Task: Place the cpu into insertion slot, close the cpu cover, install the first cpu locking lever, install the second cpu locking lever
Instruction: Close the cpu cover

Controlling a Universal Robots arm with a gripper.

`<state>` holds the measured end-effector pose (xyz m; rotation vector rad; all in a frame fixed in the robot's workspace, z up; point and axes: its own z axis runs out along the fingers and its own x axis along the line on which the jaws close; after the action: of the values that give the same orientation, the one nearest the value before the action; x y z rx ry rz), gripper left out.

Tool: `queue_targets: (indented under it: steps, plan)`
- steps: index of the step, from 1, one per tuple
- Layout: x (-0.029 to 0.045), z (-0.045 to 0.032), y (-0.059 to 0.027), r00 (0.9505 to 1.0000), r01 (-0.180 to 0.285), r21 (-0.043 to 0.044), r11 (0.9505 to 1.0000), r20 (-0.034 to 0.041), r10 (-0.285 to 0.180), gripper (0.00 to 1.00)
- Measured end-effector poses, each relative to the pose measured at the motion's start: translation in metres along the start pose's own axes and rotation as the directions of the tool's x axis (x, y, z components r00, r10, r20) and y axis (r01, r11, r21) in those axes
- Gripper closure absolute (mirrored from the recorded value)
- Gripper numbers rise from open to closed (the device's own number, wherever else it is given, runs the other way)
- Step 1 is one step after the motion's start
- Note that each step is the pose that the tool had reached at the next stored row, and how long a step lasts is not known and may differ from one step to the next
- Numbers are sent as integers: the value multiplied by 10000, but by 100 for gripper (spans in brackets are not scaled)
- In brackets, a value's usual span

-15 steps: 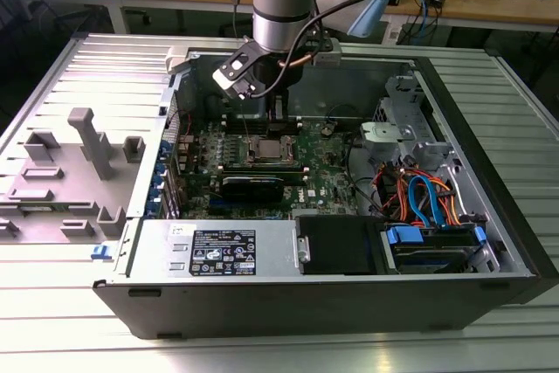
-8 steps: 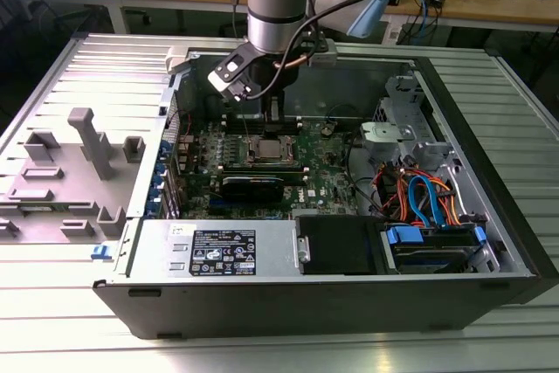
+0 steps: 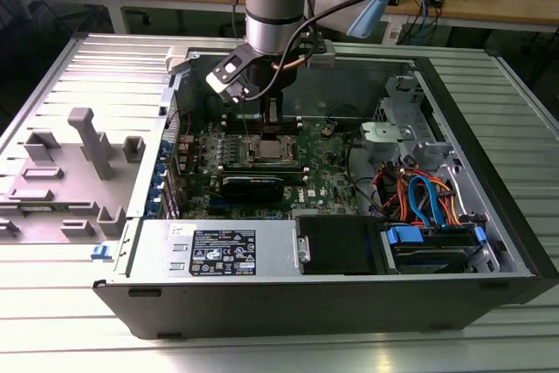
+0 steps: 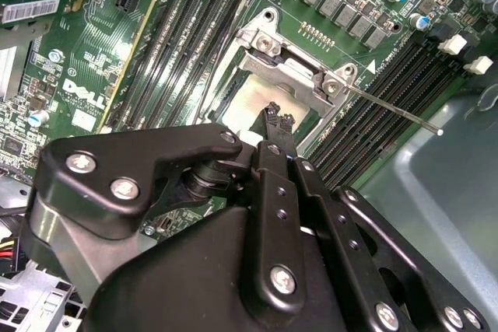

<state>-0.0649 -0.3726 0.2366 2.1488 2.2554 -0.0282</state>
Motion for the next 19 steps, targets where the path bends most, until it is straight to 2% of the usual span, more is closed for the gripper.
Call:
queue_targets:
  steps: [9, 19]
  plan:
    - [-1, 1, -1, 10000, 7, 0, 10000, 0, -7, 89]
    - [-5, 89, -72, 9997, 236, -8, 9997, -13, -236, 89]
